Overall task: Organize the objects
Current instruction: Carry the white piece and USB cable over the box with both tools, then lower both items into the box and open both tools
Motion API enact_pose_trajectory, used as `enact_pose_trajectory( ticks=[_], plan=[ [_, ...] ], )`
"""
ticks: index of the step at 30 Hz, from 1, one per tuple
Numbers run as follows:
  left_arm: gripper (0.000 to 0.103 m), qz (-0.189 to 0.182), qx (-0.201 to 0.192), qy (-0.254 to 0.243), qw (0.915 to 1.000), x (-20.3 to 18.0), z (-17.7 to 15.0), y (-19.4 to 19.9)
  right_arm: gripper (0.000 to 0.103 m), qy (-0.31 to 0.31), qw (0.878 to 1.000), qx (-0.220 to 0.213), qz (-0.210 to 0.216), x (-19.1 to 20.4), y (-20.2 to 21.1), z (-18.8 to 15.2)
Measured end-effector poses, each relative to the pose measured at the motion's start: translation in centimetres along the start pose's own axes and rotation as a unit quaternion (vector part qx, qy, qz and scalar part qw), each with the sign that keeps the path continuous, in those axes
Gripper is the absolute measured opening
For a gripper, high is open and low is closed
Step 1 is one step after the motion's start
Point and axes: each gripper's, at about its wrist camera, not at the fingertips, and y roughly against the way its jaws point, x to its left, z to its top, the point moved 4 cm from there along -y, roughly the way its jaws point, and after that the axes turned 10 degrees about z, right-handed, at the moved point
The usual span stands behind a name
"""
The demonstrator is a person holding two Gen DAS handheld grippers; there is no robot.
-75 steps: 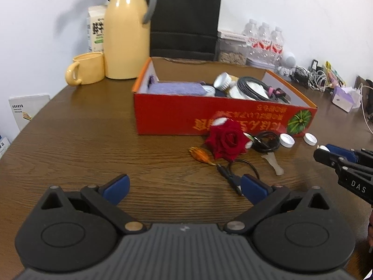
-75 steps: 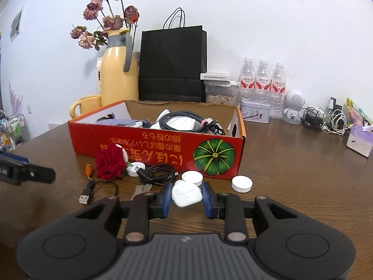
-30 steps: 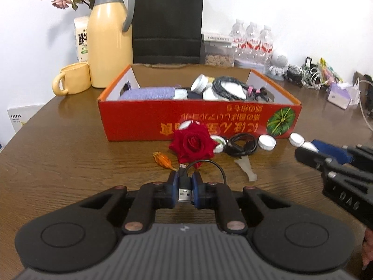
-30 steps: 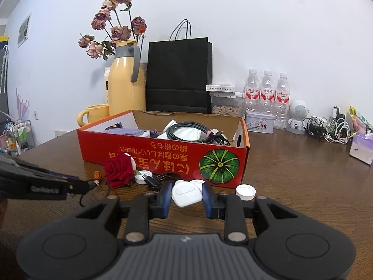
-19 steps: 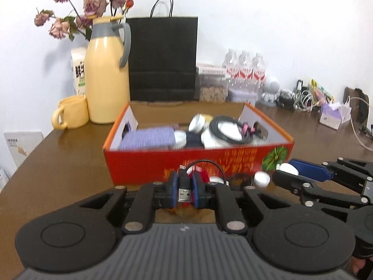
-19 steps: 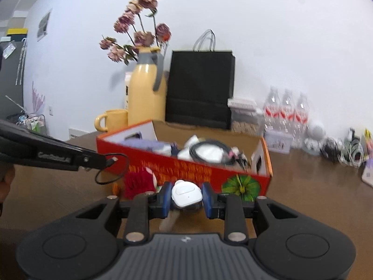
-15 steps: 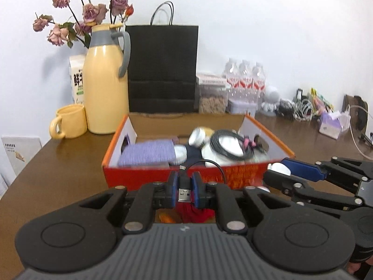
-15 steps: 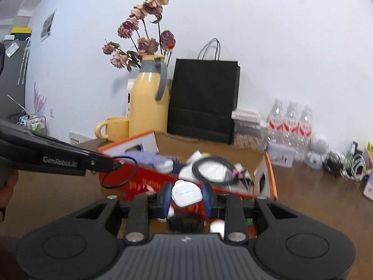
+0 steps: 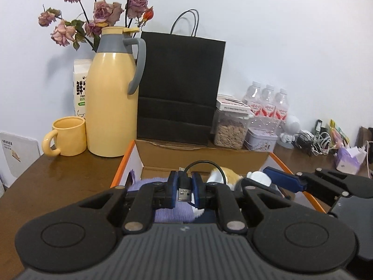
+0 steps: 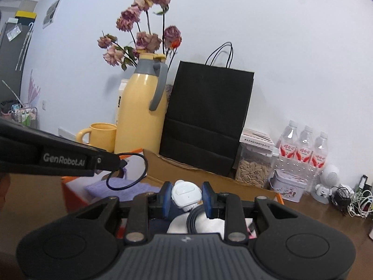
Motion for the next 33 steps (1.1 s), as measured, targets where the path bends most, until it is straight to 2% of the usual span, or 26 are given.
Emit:
enact_pose_trajectory(
  ticks=[6,11,16,19,20,21,22,23,24,25,26,27,28,33],
  plan=[
    [0.014,0.006,0.013,0.009,0.9999,0.1,0.9,-4.3,0.026,-0.025,1.0,0.007,0.007,-1.7,-3.5,0.1],
    [0.014,0.014,0.035,0.01,0.9993,0.7,1.2,-7.4,0.026,-0.041,0.999,0.013,0.013,-2.8,-4.7,-0.6],
    [0.014,0.008,0.048,0.001,0.9988,0.6,0.5,-8.4,0.027,-0.044,0.999,0.025,0.006,-3.2,-5.2,-1.4],
    [0.015,0.006,0.04,-0.004,0.9992,0.4,0.5,-8.0,0.027,-0.045,0.999,0.03,0.002,-3.2,-5.2,-1.5],
    [0.021,0.007,0.033,-0.003,0.9994,0.5,0.6,-7.7,0.027,-0.047,0.998,0.029,0.002,-3.2,-5.1,-1.6],
    [0.026,0.006,0.029,-0.003,0.9995,0.5,0.7,-7.6,0.031,-0.049,0.998,0.029,0.003,-3.3,-4.9,-1.6],
    [0.043,0.006,0.026,-0.001,0.9996,0.5,0.8,-7.5,0.036,-0.053,0.998,0.029,0.001,-3.5,-4.8,-1.6],
    [0.063,0.01,0.022,0.001,0.9997,0.6,0.9,-7.4,0.051,-0.058,0.998,0.028,-0.001,-3.6,-4.7,-1.6],
    [0.072,0.014,0.017,0.002,0.9998,0.6,1.0,-7.3,0.068,-0.063,0.998,0.025,-0.005,-3.8,-4.6,-1.5],
    [0.088,0.017,0.01,0.002,0.9998,0.5,1.0,-7.2,0.075,-0.063,0.998,0.024,-0.01,-3.9,-4.5,-1.5],
    [0.103,0.017,0.004,0.002,0.9998,0.5,1.1,-7.0,0.089,-0.063,0.998,0.023,-0.014,-4.0,-4.4,-1.5],
    [0.103,0.017,-0.005,0.002,0.9998,0.4,1.1,-6.8,0.099,-0.064,0.998,0.022,-0.018,-4.1,-4.4,-1.5],
    [0.103,0.019,-0.013,0.002,0.9997,0.3,1.1,-6.6,0.103,-0.067,0.997,0.022,-0.02,-4.2,-4.4,-1.5],
    [0.103,0.022,-0.01,-0.002,0.9997,0.3,1.1,-6.6,0.103,-0.069,0.997,0.031,-0.022,-4.2,-4.7,-1.6]
  ],
)
